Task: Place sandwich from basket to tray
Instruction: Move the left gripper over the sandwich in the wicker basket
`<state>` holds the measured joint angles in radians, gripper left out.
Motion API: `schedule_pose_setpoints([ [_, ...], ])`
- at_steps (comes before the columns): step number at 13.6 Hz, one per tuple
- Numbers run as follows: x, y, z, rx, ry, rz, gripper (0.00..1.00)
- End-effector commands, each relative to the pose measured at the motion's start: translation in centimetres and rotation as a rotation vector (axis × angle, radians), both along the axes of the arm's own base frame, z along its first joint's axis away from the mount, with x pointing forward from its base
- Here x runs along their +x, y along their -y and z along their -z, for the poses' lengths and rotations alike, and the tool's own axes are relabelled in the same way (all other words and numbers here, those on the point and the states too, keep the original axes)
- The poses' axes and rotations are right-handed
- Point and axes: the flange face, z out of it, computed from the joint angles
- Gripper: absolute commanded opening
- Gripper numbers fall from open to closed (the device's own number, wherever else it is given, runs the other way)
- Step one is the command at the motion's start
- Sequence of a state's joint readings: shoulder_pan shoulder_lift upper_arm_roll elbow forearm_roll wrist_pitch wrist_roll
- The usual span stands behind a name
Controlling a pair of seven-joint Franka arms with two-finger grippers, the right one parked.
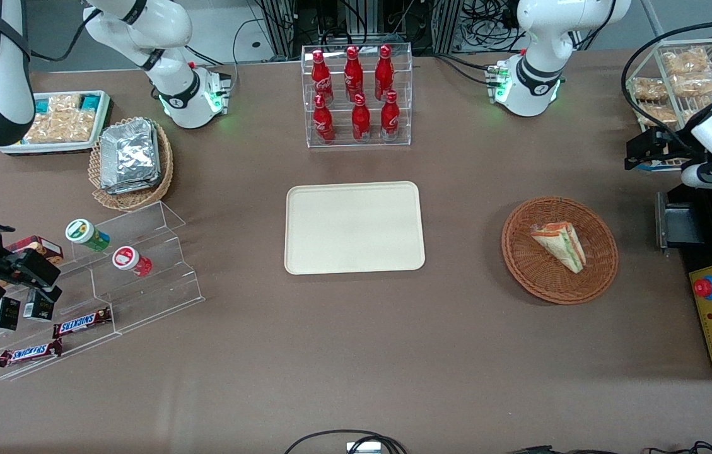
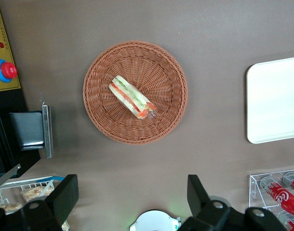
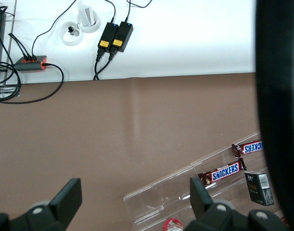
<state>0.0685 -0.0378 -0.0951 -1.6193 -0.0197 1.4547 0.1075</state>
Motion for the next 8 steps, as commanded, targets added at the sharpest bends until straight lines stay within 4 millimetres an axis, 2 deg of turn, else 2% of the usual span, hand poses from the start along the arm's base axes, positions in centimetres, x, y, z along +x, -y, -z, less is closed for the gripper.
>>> schedule_pose_setpoints([
  [1,-0.3,-0.1,-0.7,0.009,0.015,-0.008,1.0],
  [5,1.0,-1.3,-0.1,0.026,0.012,-0.029,1.0],
  [8,2.2,-1.9,3.0,0.052,-0.036,-0.158,1.0],
])
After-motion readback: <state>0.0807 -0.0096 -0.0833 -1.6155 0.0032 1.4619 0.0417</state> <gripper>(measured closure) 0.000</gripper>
